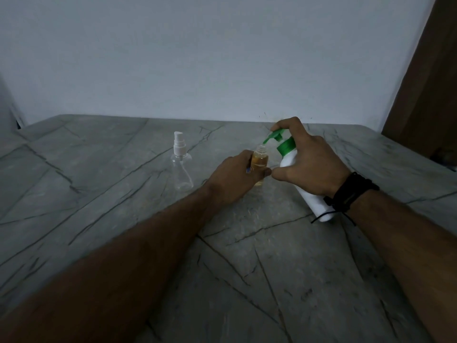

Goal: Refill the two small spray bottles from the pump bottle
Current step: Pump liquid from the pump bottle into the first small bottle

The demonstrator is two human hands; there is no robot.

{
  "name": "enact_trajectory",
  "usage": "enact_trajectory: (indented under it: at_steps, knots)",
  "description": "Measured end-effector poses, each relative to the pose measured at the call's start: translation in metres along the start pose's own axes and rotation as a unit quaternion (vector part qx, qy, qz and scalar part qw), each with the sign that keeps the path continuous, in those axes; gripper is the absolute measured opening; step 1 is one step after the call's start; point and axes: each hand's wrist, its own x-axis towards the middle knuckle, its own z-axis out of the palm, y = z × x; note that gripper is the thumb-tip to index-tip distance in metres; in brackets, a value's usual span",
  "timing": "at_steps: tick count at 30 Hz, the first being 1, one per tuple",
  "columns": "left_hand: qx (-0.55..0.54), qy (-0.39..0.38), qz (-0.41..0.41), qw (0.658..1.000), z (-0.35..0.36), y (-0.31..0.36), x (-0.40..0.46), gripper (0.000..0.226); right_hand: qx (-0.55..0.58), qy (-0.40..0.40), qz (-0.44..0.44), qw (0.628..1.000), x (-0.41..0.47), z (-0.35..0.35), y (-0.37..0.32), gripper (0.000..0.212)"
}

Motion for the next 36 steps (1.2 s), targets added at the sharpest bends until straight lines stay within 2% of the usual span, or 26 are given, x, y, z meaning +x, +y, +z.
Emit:
enact_trajectory:
  at_steps: [36]
  knots:
    - [0.0, 0.005, -0.003, 1.0, 0.0022, -0.0023, 0.0004, 0.048, -0.002, 0.009, -0.005, 1.0, -0.0001, 0.0017, 0.0029, 0.075]
